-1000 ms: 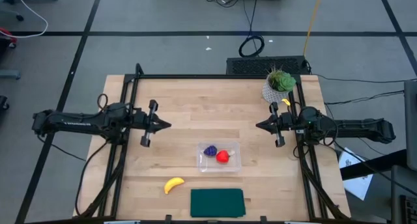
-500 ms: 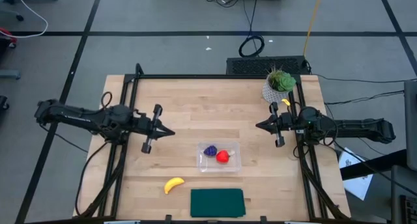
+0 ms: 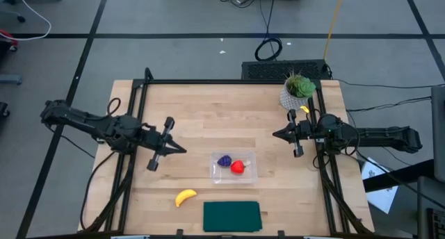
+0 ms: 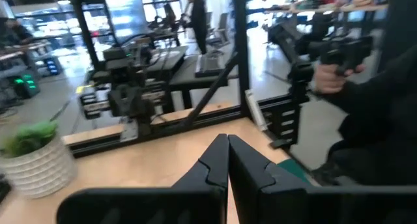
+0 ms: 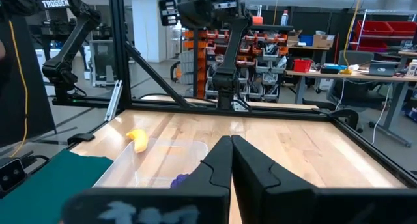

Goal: Pick and placing Produce into tupperware
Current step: Put the banana into the transparent bin

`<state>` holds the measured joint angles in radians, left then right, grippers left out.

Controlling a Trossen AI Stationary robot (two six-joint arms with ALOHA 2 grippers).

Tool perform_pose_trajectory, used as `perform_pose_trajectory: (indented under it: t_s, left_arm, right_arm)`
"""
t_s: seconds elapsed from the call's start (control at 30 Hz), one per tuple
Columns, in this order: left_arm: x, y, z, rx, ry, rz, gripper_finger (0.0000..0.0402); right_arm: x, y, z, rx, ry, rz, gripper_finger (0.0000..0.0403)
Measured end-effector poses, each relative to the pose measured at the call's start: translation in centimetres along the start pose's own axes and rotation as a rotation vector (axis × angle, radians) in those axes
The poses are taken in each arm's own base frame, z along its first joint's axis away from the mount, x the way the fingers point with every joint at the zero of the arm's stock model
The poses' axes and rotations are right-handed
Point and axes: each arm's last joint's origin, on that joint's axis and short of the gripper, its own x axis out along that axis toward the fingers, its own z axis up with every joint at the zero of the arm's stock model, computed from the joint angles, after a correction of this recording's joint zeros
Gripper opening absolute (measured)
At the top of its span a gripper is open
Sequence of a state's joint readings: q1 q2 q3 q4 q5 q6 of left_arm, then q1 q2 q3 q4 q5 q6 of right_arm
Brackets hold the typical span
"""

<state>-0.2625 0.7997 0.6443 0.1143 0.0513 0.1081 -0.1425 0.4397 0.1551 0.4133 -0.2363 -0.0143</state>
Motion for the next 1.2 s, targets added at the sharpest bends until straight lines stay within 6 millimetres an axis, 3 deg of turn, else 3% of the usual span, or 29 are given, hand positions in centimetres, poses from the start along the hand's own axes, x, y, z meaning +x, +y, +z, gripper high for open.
perform_pose_trajectory:
  t_s: [0.27,0.87,1.2]
  left_arm:
    - [0.2,-1.8,0.0,-0.068,0.018,-0.030,0.0008]
    - [3.3,-5.0,-1.6,-0.083,0.074,-0.059,0.0008]
    - [3.5,-7.5,-2.0,-0.138,0.092,0.035,0.0008]
  right_arm:
    - [0.0,0.0,0.0,0.002,0.001,0.000,0.0000]
    - [0.0,0.0,0.0,0.002,0.000,0.000,0.0000]
    - [0.0,0.0,0.0,0.004,0.003,0.000,0.0000]
